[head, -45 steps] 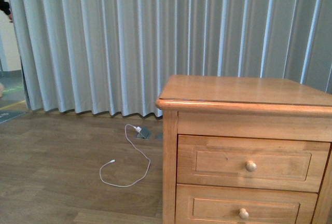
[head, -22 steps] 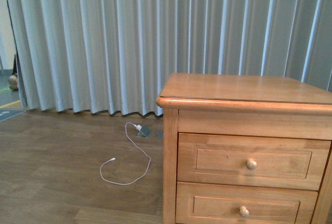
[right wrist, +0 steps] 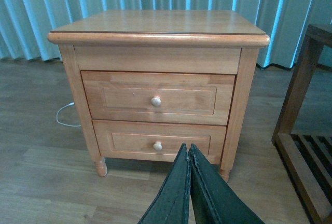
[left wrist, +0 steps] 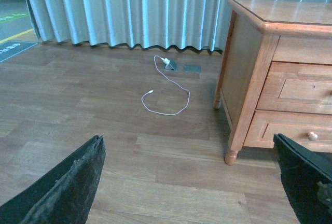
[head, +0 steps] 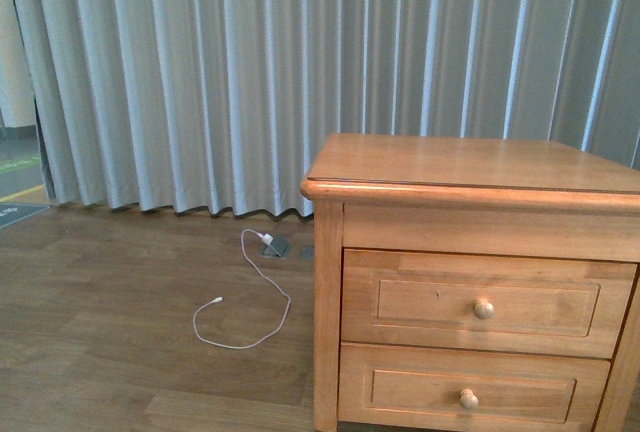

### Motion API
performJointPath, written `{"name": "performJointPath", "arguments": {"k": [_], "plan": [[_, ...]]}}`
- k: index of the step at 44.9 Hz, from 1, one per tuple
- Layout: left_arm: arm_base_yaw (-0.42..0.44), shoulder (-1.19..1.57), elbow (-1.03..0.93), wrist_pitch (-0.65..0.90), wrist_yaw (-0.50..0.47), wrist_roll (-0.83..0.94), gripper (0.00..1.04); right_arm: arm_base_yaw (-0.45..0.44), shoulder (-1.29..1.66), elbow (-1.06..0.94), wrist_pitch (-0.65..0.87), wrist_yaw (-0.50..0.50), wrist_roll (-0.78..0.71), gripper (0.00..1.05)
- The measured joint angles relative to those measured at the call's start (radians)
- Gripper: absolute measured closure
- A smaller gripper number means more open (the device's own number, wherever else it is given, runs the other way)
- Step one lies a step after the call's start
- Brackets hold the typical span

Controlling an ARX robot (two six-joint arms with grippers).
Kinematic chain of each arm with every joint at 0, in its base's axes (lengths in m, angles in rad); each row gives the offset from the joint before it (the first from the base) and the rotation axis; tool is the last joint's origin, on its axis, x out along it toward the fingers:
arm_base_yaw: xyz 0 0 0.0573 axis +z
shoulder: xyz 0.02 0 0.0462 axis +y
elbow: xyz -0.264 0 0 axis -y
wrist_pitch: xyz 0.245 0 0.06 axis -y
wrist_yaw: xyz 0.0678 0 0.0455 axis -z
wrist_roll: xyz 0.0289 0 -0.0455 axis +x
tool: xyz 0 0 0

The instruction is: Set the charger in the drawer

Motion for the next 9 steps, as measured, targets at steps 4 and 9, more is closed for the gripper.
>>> {"name": "performJointPath", "arguments": {"k": [4,9], "plan": [[0.000,0.000,0.000,0.000,0.000,0.000,0.06,0.000,0.000,0.000,0.000,0.000,0.000,0.76],[0.000,0.000,0.000,0.000,0.000,0.000,0.06,0.000,0.000,0.000,0.000,0.000,0.000,0.52]]}}
